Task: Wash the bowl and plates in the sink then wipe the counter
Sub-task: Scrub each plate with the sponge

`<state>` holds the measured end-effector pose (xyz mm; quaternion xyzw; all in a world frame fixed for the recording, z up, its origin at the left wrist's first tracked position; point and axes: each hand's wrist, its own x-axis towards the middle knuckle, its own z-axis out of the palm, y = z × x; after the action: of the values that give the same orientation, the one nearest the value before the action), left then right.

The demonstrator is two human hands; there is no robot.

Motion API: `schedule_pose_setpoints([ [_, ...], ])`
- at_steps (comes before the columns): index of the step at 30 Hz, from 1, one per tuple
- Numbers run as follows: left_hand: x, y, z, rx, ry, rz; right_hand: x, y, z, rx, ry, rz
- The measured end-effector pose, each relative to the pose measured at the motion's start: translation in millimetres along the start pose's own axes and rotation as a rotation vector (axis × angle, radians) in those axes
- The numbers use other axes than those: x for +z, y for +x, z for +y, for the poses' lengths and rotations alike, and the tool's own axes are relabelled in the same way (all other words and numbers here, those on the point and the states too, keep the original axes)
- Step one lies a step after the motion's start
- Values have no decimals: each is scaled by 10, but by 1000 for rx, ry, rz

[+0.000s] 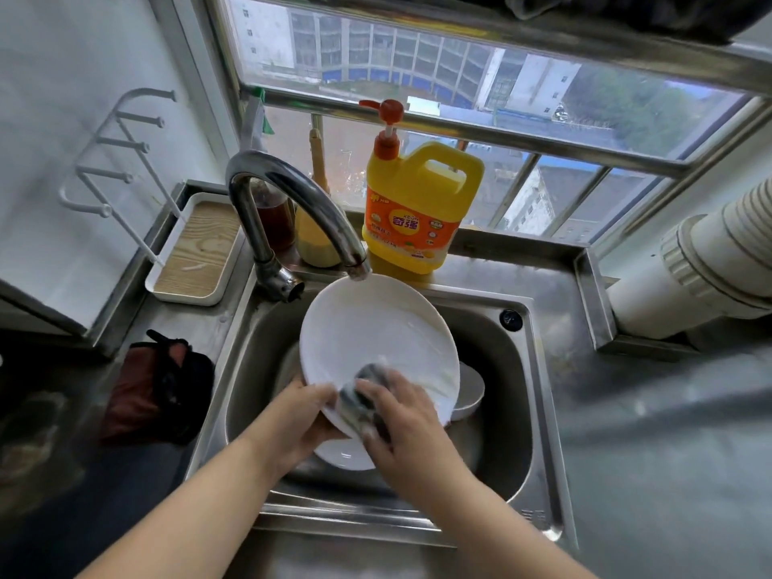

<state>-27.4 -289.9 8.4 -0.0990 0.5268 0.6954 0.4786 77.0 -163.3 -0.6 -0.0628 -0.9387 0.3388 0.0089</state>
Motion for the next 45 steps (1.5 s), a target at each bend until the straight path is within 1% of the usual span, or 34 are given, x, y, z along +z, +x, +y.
schedule_pose_setpoints([
  [1,-51,-4,0,-3,-6,1,-27,-70,51,-64,-1,-46],
  [3,-189,-9,-6,-1,-19,-2,-179,-135,380,-132,-102,-52],
  [4,-235,-3,-6,-5,-20,-13,-269,-121,571,-94,-156,-27],
  [6,-243,25,-6,-11,-17,-37,-395,-13,766,108,-240,36],
  [7,-217,55,-1,-5,-30,-45,-387,57,717,195,-234,53],
  [8,-178,85,11,3,-45,-50,-324,109,591,211,-189,85],
  [10,-123,133,49,20,-26,-57,-125,106,241,94,-51,98],
  [12,-129,140,88,9,38,-69,-14,-52,36,-28,-10,6],
  [14,-201,156,127,-32,71,-47,-102,-149,216,-112,-111,11],
  [15,-240,159,156,-54,87,-34,-185,-165,385,-109,-192,29],
  [17,-299,178,239,-113,115,-14,-396,-182,669,-37,-328,72],
  [19,-347,206,335,-166,147,22,-546,-196,760,-22,-414,29],
  [21,-373,225,437,-194,173,35,-558,-213,693,-141,-496,32],
  [23,-364,218,521,-191,204,26,-508,-210,633,-258,-567,92],
  [24,-343,203,531,-175,192,10,-480,-210,627,-268,-589,138],
  [26,-258,149,432,-120,60,1,-396,-225,624,-219,-596,276],
  [28,-122,99,181,-21,-92,39,-280,-224,539,-142,-583,383],
  [29,-9,59,38,22,-145,61,-192,-213,464,-113,-569,411],
  [31,248,-41,-190,57,-190,90,-4,-161,256,-58,-512,437],
  [33,380,-105,-241,48,-187,111,143,-128,91,1,-413,416],
  [34,366,-114,-207,41,-179,123,171,-139,61,-14,-373,386],
  [35,299,-109,-152,37,-172,128,156,-170,90,-73,-359,345],
  [37,98,-80,-18,17,-156,137,8,-228,264,-215,-416,244],
  [39,-42,-62,85,-16,-116,117,-201,-226,487,-262,-530,195],
  [42,-116,-32,211,-79,-64,31,-354,-169,625,-188,-583,238],
  [45,-221,-19,408,-121,-38,-52,-394,-134,576,-270,-636,281],
])
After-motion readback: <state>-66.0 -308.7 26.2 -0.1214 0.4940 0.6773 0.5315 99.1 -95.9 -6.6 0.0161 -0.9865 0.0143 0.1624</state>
